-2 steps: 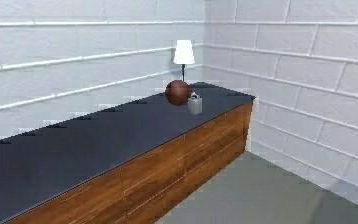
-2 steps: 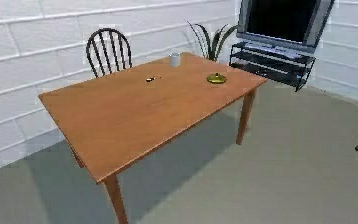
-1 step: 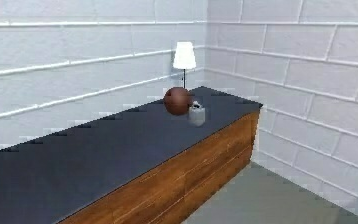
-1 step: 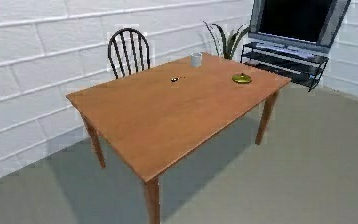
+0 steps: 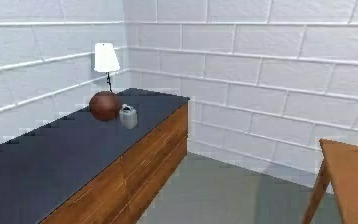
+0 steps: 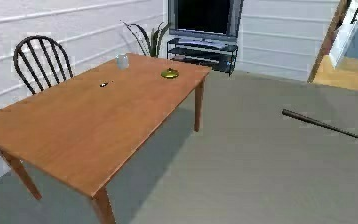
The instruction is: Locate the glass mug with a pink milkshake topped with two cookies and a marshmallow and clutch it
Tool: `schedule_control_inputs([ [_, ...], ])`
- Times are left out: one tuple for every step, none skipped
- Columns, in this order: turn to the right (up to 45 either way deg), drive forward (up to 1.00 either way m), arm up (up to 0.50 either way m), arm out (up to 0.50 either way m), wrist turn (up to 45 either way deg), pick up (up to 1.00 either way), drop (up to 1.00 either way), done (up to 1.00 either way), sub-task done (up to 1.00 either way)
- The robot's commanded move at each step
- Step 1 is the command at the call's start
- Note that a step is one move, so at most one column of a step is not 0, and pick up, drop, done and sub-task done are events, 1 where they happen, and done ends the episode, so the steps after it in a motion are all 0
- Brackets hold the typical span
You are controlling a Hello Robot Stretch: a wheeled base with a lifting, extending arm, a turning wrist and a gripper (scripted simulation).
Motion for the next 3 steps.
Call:
schedule_control_inputs([
  [0.0, 0.6, 0.0, 0.0, 0.0, 0.0, 0.0, 0.0, 0.0],
  [-45.0, 0.0, 0.0, 0.0, 0.0, 0.0, 0.0, 0.0, 0.0],
  [-45.0, 0.0, 0.0, 0.0, 0.0, 0.0, 0.0, 0.0, 0.0],
])
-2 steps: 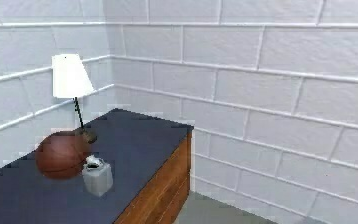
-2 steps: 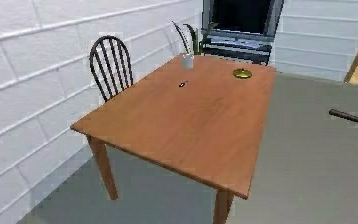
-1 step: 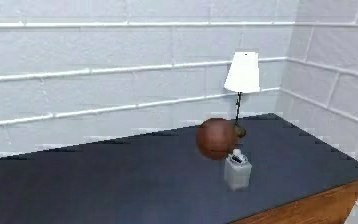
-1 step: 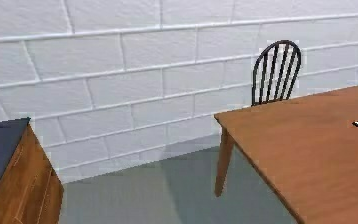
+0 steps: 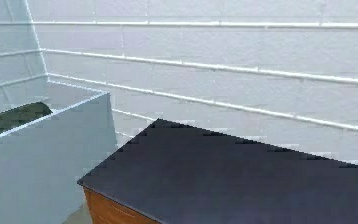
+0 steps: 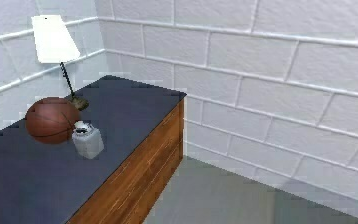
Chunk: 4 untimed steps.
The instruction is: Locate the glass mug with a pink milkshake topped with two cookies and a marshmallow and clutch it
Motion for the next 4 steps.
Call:
schedule_control_inputs([
  [-24.0, 0.0, 0.0, 0.0, 0.0, 0.0, 0.0, 0.0, 0.0],
  [0.0, 0.0, 0.5, 0.0, 0.0, 0.0, 0.0, 0.0, 0.0],
  [0.0, 0.0, 0.32, 0.0, 0.0, 0.0, 0.0, 0.0, 0.0],
  [0.0, 0.0, 0.0, 0.46, 0.0, 0.0, 0.0, 0.0, 0.0],
])
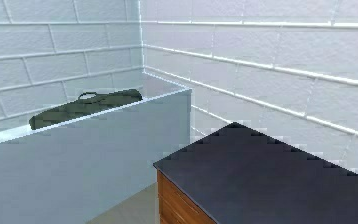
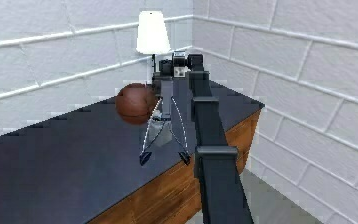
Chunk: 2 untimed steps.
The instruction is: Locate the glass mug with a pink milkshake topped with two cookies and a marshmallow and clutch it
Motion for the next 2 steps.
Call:
schedule_control_inputs([
  [0.0, 0.0, 0.0, 0.0, 45.0, 0.0, 0.0, 0.0, 0.0],
  [0.0, 0.0, 0.0, 0.0, 45.0, 0.0, 0.0, 0.0, 0.0],
])
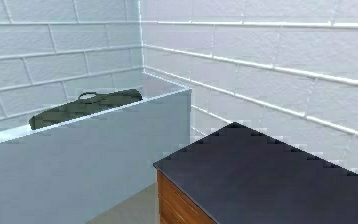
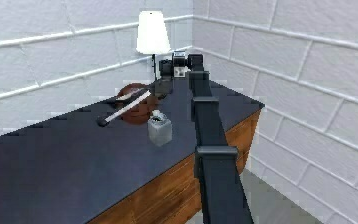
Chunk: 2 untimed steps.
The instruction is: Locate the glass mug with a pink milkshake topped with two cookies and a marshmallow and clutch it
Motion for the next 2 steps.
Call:
schedule_control_inputs([
  [0.0, 0.0, 0.0, 0.0, 45.0, 0.0, 0.0, 0.0, 0.0],
  [0.0, 0.0, 0.0, 0.0, 24.0, 0.0, 0.0, 0.0, 0.0],
])
